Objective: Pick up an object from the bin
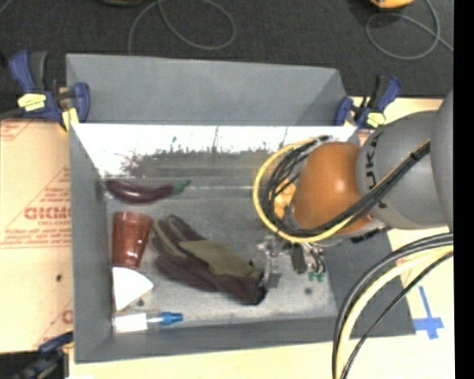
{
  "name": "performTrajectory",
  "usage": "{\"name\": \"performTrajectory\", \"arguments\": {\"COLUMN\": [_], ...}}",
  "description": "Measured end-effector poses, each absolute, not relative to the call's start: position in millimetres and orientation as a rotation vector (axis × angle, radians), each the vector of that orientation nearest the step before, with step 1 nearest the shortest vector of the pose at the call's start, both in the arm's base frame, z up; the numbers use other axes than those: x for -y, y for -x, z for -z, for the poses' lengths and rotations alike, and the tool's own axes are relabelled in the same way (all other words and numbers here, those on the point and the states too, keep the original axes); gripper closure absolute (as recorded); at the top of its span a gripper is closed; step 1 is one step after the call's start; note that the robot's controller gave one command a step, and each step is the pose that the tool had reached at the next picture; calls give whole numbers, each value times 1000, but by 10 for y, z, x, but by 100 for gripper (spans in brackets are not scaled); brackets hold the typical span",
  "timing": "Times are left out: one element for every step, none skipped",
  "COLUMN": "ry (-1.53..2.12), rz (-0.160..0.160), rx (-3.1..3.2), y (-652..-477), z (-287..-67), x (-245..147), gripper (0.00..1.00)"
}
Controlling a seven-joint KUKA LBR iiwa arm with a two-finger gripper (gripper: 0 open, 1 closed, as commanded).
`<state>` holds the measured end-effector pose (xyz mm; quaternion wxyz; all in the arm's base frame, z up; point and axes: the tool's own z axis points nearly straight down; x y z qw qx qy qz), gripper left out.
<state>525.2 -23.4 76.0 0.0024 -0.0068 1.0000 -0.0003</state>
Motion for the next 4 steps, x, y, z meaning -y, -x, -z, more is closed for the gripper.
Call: {"name": "performTrajectory", "arguments": {"ry": [21, 29, 29, 73], "rz": [1, 3, 3, 2], "rx": [-3137, -3134, -3134, -3141], "y": [-5252, -5282, -5282, -5280], "z": [-761, -1738, -1739, -2114], "x": [234, 225, 225, 252], "gripper": [100, 100, 100, 100]}}
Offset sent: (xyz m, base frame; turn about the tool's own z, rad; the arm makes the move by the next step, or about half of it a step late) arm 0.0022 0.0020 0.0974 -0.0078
